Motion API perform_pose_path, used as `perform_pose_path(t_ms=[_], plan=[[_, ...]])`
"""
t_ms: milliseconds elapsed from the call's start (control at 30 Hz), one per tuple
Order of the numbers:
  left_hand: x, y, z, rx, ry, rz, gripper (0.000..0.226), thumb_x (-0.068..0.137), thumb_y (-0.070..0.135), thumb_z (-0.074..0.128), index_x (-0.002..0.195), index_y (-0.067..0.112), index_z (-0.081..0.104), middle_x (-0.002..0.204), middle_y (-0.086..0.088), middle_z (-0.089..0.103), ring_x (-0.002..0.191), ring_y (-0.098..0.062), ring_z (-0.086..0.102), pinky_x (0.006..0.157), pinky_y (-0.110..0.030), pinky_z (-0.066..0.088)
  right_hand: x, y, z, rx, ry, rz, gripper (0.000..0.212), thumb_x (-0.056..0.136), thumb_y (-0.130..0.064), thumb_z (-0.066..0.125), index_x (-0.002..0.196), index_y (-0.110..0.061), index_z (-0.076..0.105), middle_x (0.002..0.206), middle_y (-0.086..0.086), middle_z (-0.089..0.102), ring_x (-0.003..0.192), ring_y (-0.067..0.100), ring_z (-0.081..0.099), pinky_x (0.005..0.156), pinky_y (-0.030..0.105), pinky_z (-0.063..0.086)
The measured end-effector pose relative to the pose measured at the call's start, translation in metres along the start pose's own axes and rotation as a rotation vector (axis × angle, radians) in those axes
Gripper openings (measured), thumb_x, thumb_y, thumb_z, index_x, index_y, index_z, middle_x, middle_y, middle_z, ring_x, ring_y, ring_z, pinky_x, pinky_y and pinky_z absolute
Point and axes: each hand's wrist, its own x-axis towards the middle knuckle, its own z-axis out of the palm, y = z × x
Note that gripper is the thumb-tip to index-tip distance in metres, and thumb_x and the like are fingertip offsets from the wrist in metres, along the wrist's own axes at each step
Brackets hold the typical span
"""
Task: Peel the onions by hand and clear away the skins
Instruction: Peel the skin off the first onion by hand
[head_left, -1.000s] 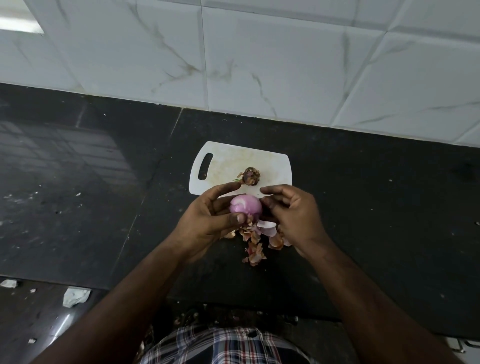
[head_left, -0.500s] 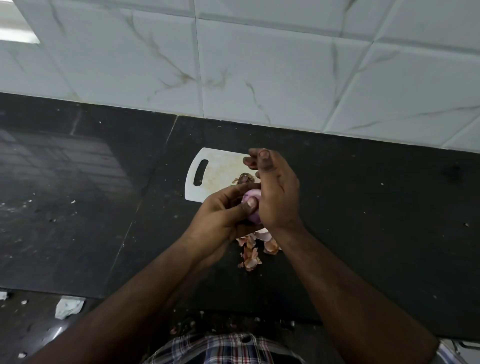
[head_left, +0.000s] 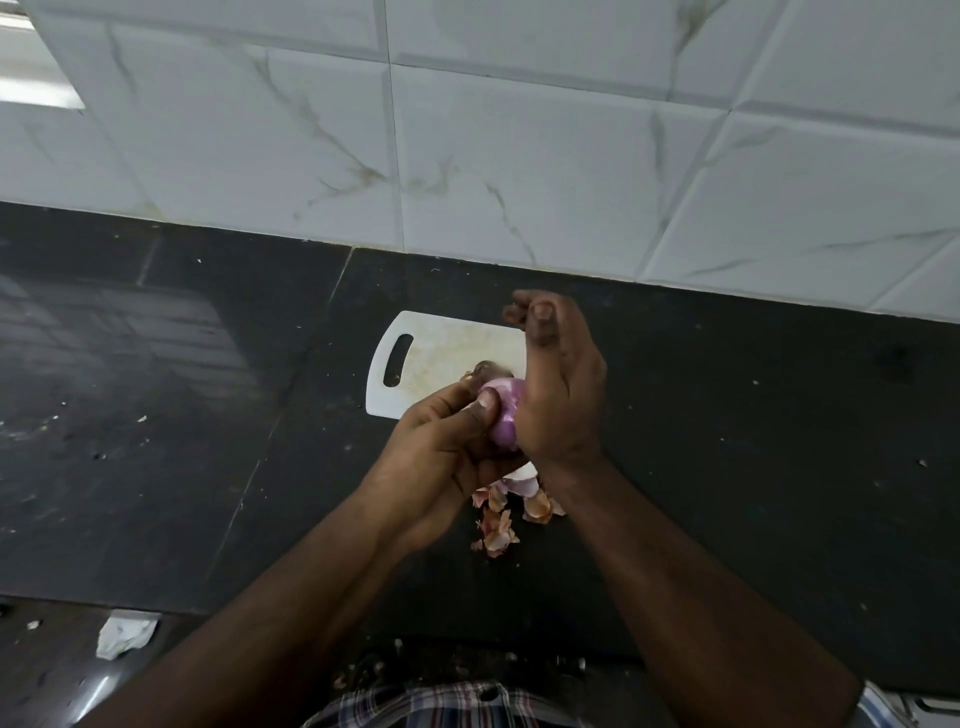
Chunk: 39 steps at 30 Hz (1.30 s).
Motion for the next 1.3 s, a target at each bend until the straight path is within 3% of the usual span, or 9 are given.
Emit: perform_pose_path(t_ms=[167,333,467,567,700,833,1000,1200,1300], plan=[[-0.005,-0.003,-0.006,-0.013,-0.001,-0.017,0.045,0.089,0.018,0.059,0.131,-0.001,0.059,0.117,-0.025,0.07,0.097,-0.036,0.071,0.092,-0.049,0.058,-0.008,0.021,-0.009,-0.08,-0.139,0.005,0.05,0.102,-0.048,0.034,0.117,-0.012,0.065,0.109,0.0,0.069,0.106,0.018,0.065,0.089,0.047,0.052],[-0.004,-0.005,-0.013,0.003,0.047,-0.005,0.047,0.086,0.015,0.064,0.131,0.003,0.058,0.128,-0.024,0.065,0.109,-0.043,0.068,0.095,-0.055,0.055,0.005,0.022,-0.011,-0.159,-0.106,0.187,0.033,0.1,-0.05,0.036,0.106,-0.029,0.06,0.094,-0.008,0.068,0.089,0.002,0.063,0.081,0.032,0.053],[-0.002,-0.005,-0.007,0.04,0.009,0.005,0.044,0.085,0.011,0.063,0.128,0.002,0.061,0.117,-0.019,0.07,0.095,-0.031,0.072,0.092,-0.052,0.057,0.009,0.005,0.003,-0.101,-0.095,0.102,0.038,0.101,-0.047,0.039,0.105,-0.02,0.065,0.088,-0.006,0.069,0.083,0.007,0.065,0.072,0.024,0.051],[-0.004,0.0,-0.013,0.04,-0.062,0.038,0.048,0.081,0.012,0.073,0.127,0.002,0.063,0.128,-0.023,0.064,0.105,-0.04,0.07,0.088,-0.049,0.06,0.01,0.023,-0.009,-0.179,-0.1,0.035,0.039,0.101,-0.046,0.04,0.104,-0.018,0.066,0.089,-0.008,0.069,0.085,0.008,0.066,0.072,0.028,0.05],[0.001,0.001,-0.017,0.287,-0.02,0.087,0.055,0.073,0.008,0.084,0.125,0.013,0.067,0.127,-0.018,0.065,0.103,-0.037,0.071,0.083,-0.041,0.059,0.023,0.026,-0.016,-0.126,-0.135,0.328,0.042,0.098,-0.056,0.039,0.093,-0.02,0.061,0.091,-0.001,0.069,0.087,0.015,0.065,0.073,0.035,0.05],[0.007,0.005,-0.016,0.564,-0.084,0.119,0.047,0.077,0.016,0.085,0.12,0.01,0.068,0.114,-0.012,0.074,0.103,-0.029,0.072,0.088,-0.038,0.06,0.024,-0.004,-0.004,0.002,-0.267,0.291,0.046,0.095,-0.057,0.037,0.103,-0.021,0.065,0.096,-0.003,0.071,0.09,0.006,0.066,0.075,0.023,0.05],[0.005,0.013,-0.006,0.697,-0.145,0.207,0.039,0.074,0.045,0.068,0.103,0.019,0.069,0.081,0.008,0.076,0.071,-0.003,0.07,0.066,-0.017,0.052,0.012,-0.003,0.006,0.002,-0.337,0.333,0.05,0.089,-0.066,0.043,0.107,-0.026,0.067,0.096,-0.011,0.071,0.094,0.002,0.065,0.086,0.034,0.054],[0.008,0.013,-0.017,0.686,-0.202,0.258,0.052,0.063,0.056,0.085,0.11,0.038,0.072,0.104,0.005,0.075,0.095,-0.019,0.073,0.083,-0.039,0.062,0.009,0.012,0.0,-0.023,-0.306,0.437,0.05,0.089,-0.068,0.046,0.095,-0.024,0.069,0.087,-0.004,0.071,0.086,0.02,0.069,0.083,0.053,0.056],[0.006,0.01,-0.021,0.791,-0.172,0.246,0.066,0.068,0.044,0.089,0.128,0.039,0.061,0.118,0.01,0.071,0.104,-0.01,0.07,0.084,-0.025,0.056,0.017,0.01,-0.005,-0.088,-0.296,0.484,0.051,0.099,-0.06,0.04,0.1,-0.017,0.066,0.089,-0.003,0.07,0.082,0.013,0.067,0.086,0.05,0.055]])
